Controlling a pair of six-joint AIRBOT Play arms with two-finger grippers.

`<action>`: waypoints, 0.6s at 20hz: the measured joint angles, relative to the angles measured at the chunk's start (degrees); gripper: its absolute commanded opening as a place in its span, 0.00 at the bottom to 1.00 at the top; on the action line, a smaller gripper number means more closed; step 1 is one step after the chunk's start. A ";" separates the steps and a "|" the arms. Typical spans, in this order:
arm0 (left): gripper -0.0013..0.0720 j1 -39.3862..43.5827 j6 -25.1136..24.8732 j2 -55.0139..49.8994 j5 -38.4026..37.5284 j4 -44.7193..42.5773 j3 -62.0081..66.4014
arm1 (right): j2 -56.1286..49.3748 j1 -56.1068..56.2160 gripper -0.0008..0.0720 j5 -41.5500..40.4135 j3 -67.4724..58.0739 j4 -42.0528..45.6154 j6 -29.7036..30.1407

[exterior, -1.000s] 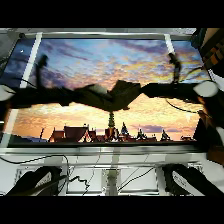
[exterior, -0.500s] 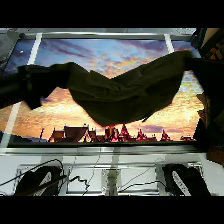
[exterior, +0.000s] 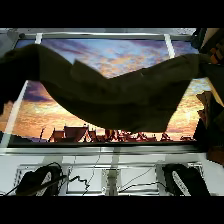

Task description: Fold the clothes and pants, and hang the long-sleeved shirts on hangers.

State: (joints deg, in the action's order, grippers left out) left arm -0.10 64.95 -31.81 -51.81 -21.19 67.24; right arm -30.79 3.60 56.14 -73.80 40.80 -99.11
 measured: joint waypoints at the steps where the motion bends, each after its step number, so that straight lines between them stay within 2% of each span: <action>1: 0.04 0.00 2.99 -2.16 1.31 -1.84 -0.04 | -1.81 0.00 0.07 -1.07 1.31 0.90 -2.73; 4: 0.04 1.01 9.44 -12.72 4.07 -4.72 -0.07 | -10.40 0.00 0.07 -5.57 5.11 3.15 -9.53; 8: 0.04 4.31 12.74 -32.41 9.07 -4.70 -0.07 | -27.45 0.00 0.07 -16.33 7.23 4.20 -13.05; 10: 0.04 5.07 12.92 -41.33 10.71 -1.14 0.00 | -36.00 0.00 0.07 -20.68 7.58 4.09 -13.81; 12: 0.04 5.22 8.92 -48.09 11.67 4.96 0.02 | -42.45 0.00 0.07 -23.17 7.76 3.91 -14.12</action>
State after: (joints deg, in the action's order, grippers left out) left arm 5.13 73.87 -79.90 -40.14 -16.23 67.26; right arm -73.23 3.60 32.97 -66.04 44.71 -113.23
